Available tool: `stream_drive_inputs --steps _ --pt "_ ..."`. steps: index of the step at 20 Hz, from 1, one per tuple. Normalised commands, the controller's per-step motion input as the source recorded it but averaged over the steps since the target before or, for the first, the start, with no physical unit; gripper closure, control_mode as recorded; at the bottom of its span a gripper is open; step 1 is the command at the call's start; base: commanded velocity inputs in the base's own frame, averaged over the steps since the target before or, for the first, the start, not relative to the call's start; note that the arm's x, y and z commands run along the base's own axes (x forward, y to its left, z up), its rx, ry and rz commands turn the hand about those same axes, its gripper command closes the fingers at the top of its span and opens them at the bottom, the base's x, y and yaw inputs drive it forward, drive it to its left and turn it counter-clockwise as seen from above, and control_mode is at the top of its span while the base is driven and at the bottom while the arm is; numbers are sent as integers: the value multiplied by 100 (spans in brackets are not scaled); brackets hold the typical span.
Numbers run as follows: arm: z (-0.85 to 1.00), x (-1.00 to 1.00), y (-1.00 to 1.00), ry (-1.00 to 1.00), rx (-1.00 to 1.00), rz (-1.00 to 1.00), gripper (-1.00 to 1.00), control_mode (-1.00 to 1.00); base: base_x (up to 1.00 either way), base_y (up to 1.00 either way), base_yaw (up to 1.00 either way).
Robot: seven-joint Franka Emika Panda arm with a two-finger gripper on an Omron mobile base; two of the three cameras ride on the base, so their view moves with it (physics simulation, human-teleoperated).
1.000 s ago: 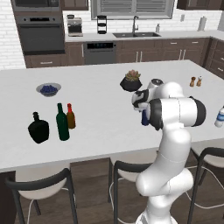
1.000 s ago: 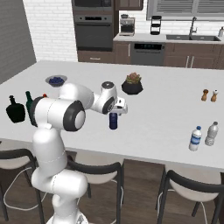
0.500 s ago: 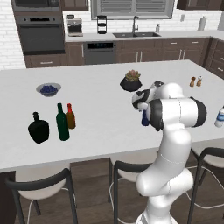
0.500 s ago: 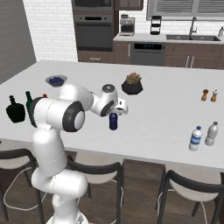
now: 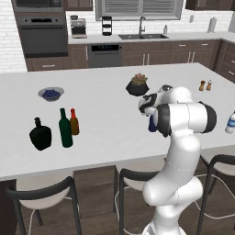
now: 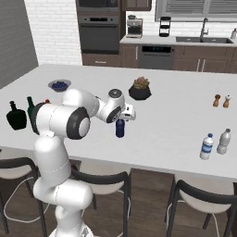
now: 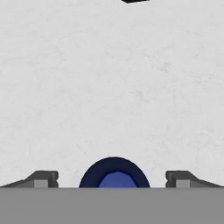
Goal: Move the plastic bottles in the middle to the plastics group, and the glass bottles in the middle to the glass group.
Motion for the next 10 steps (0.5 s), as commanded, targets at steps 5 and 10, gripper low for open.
stream_drive_inputs --steps 5,10 --pt "0 0 0 0 0 0 100 -100 0 0 0" --pt "0 0 0 0 0 0 100 -100 0 0 0"
